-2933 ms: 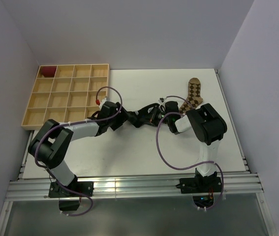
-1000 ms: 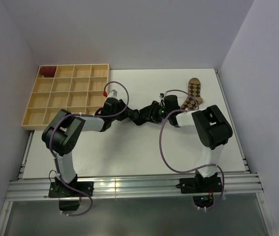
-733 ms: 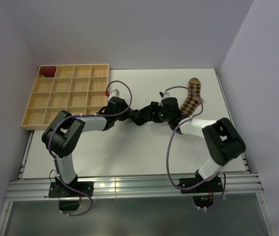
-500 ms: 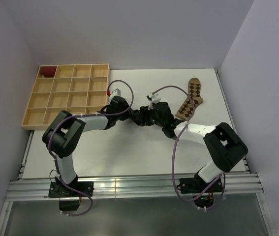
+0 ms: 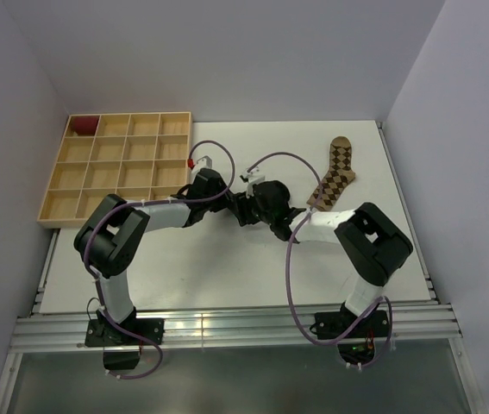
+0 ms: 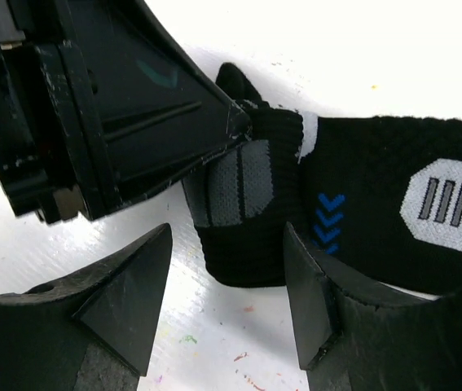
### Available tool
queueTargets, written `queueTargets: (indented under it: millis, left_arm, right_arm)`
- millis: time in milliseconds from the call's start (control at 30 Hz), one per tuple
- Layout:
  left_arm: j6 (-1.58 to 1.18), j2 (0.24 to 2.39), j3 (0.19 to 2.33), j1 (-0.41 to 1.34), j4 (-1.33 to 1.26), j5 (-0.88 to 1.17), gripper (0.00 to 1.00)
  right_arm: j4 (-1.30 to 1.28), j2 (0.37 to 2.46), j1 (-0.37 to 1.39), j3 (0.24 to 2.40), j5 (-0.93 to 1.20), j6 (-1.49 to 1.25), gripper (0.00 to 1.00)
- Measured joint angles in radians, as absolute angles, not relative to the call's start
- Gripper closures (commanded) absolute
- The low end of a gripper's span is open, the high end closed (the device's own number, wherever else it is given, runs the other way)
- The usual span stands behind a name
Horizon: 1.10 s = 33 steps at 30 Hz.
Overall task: Roll the socks
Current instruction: Roll the sock at the center of the board.
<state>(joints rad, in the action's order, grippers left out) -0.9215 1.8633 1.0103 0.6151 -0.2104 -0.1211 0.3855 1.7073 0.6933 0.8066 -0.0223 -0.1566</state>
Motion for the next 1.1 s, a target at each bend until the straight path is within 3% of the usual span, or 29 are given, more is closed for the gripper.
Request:
queueTargets:
  millis: [200,300,433,533,567,867,1100]
  left_arm:
    - [-0.926,1.863,1.01,0.615,-0.207,-0.123,0.68]
    - [-0.933,1.861,1.01,0.615,-0.203,-0.13,0.66]
    - [-0.961,1.855,1.001,0.614,-0.204,-0.138,0.63]
    - [-0.994,1.835,0.974,0.612,-0.205,-0.145,0.55]
    - [-1.008,1.828,0.965,0.612,-0.205,-0.147,0.48]
    - [-1.097,1.761,0.898,0.616,-0.181,-0.146,0.15]
    - [-1.093,1.703,0.852,0.62,-0.171,-0.127,0.11]
  right_arm:
    - [0.362,1.753,0.697,0.856,-0.044,-0.152,0.44]
    - [0.34,1.776,0.697,0.881,-0.062,-0.155,0.56]
    - [0.294,1.787,0.698,0.916,-0.068,-0.183,1.0]
    - [0.276,1.787,0.693,0.923,-0.054,-0.23,1.0]
    - [0.274,1.787,0.685,0.923,-0.038,-0.247,1.0]
    - [0.378,1.814,0.492,0.865,0.361,-0.501,1.0]
    - [0.426,1.9,0.397,0.9,0.574,-0.623,1.0]
